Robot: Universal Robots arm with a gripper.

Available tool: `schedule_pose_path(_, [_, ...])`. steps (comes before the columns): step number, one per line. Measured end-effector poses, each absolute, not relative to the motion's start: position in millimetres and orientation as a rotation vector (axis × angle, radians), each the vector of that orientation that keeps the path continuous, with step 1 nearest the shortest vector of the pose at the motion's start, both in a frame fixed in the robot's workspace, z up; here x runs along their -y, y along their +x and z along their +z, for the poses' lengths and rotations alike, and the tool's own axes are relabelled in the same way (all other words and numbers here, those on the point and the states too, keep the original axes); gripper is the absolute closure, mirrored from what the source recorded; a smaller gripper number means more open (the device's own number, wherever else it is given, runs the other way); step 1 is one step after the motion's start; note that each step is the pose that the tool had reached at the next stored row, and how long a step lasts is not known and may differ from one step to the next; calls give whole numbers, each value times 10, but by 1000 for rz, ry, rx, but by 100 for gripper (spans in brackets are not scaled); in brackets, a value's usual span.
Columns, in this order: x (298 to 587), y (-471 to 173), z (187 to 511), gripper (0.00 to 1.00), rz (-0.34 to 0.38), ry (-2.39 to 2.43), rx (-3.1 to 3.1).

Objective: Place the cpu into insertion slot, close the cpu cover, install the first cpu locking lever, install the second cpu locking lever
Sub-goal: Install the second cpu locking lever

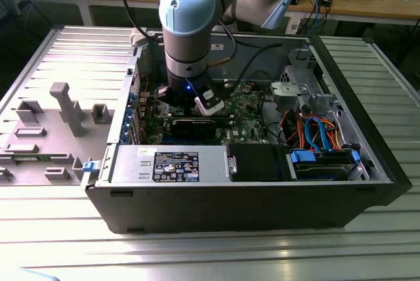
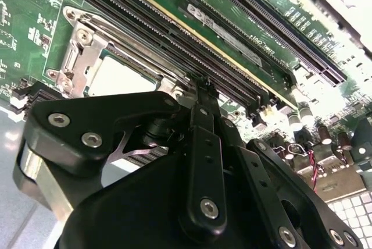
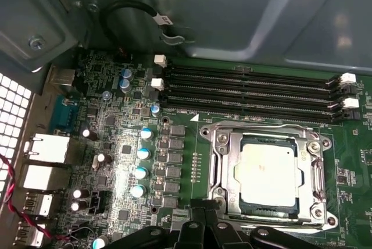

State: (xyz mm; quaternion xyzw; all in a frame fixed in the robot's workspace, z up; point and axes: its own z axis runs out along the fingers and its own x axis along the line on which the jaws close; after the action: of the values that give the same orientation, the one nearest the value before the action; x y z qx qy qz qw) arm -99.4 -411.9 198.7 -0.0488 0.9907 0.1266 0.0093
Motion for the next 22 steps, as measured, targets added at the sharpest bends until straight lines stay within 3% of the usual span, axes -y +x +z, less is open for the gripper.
schedule_pose_path(15, [4110, -1001, 1993, 89, 384, -154, -3087])
schedule_pose_path(22, [4109, -1002, 2177, 89, 385, -154, -3087])
